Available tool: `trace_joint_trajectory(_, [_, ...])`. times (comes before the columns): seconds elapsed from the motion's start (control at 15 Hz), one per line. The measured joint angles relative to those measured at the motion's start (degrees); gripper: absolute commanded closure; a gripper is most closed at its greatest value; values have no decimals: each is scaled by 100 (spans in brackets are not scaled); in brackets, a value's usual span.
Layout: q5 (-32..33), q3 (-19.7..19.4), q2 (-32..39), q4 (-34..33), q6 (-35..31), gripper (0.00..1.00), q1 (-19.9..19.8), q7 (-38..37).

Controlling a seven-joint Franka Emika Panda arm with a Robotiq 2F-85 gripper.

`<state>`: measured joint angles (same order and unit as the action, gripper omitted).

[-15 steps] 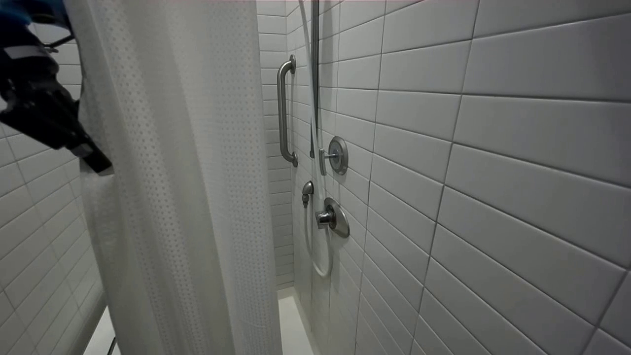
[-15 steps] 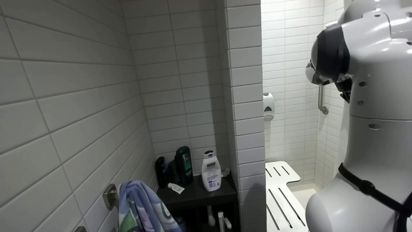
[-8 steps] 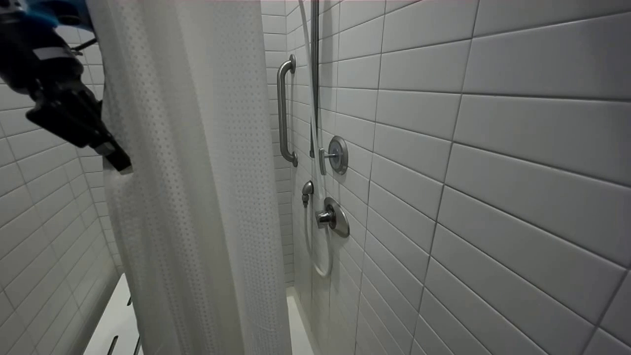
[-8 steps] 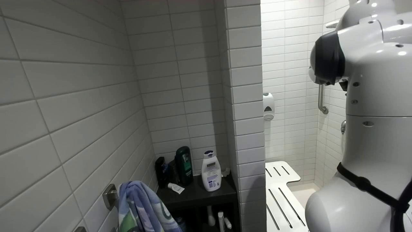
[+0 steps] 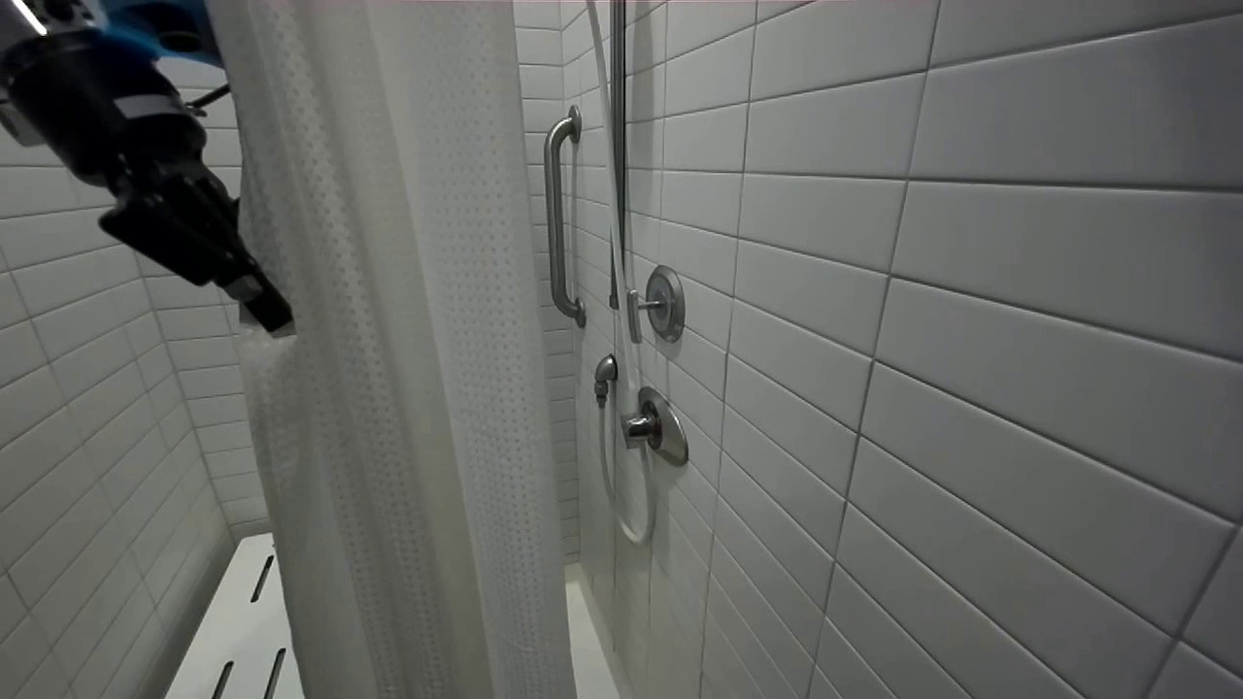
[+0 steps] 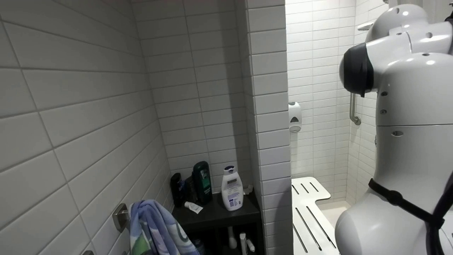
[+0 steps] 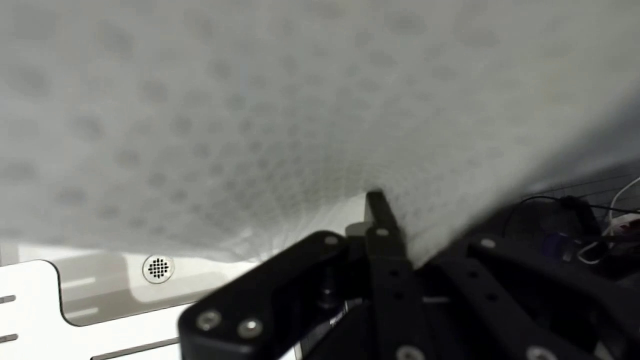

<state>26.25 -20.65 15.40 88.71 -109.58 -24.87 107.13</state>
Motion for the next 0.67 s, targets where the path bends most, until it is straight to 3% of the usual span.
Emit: trace_joint_trajectory(0.67, [0, 0, 315, -437, 329, 100, -49, -114])
